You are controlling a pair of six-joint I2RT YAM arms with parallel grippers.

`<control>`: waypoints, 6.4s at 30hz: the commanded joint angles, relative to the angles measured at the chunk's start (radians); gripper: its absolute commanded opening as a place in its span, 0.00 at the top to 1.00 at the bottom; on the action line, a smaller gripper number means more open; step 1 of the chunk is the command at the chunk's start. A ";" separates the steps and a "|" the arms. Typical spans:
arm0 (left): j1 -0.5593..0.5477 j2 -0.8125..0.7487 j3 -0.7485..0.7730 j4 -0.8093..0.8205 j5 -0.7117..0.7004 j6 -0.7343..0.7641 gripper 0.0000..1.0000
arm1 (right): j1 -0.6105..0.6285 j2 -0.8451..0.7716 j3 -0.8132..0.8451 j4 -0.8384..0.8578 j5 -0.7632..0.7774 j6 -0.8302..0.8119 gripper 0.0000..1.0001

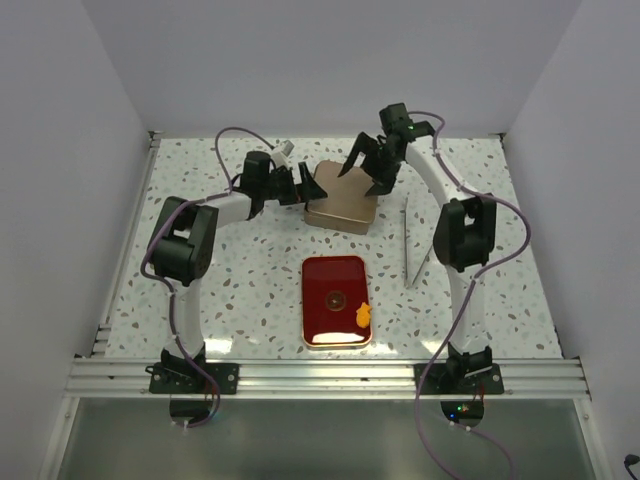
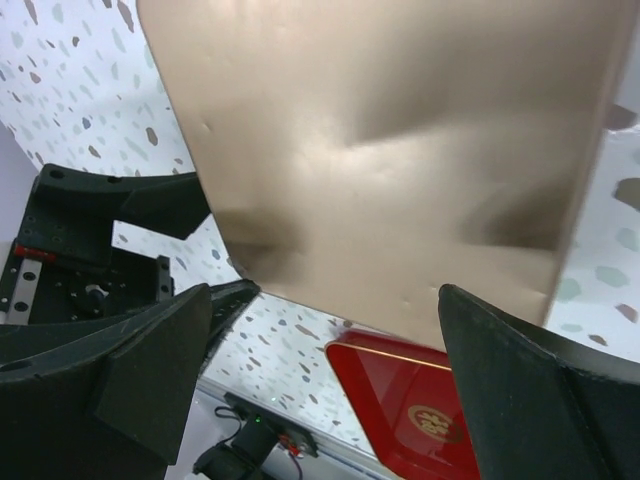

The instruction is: Pack the cookies

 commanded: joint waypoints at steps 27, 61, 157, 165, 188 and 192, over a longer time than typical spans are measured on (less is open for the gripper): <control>-0.008 -0.046 0.078 -0.004 0.007 0.011 0.00 | -0.133 -0.142 -0.296 0.040 0.147 -0.132 0.94; -0.013 -0.034 0.086 -0.068 0.019 0.055 0.00 | -0.055 -0.119 -0.104 0.005 0.164 -0.113 1.00; -0.053 -0.077 -0.124 -0.172 0.032 0.111 0.00 | 0.097 0.063 0.017 0.099 -0.010 0.061 1.00; -0.008 -0.132 -0.150 -0.188 -0.004 0.097 0.00 | 0.069 0.020 -0.043 0.023 0.078 -0.006 1.00; 0.168 -0.325 -0.180 -0.131 0.000 -0.011 0.00 | 0.035 -0.010 -0.071 0.004 0.093 -0.046 1.00; 0.199 -0.385 -0.195 -0.152 -0.036 0.009 0.00 | 0.006 -0.018 -0.066 -0.009 0.099 -0.063 1.00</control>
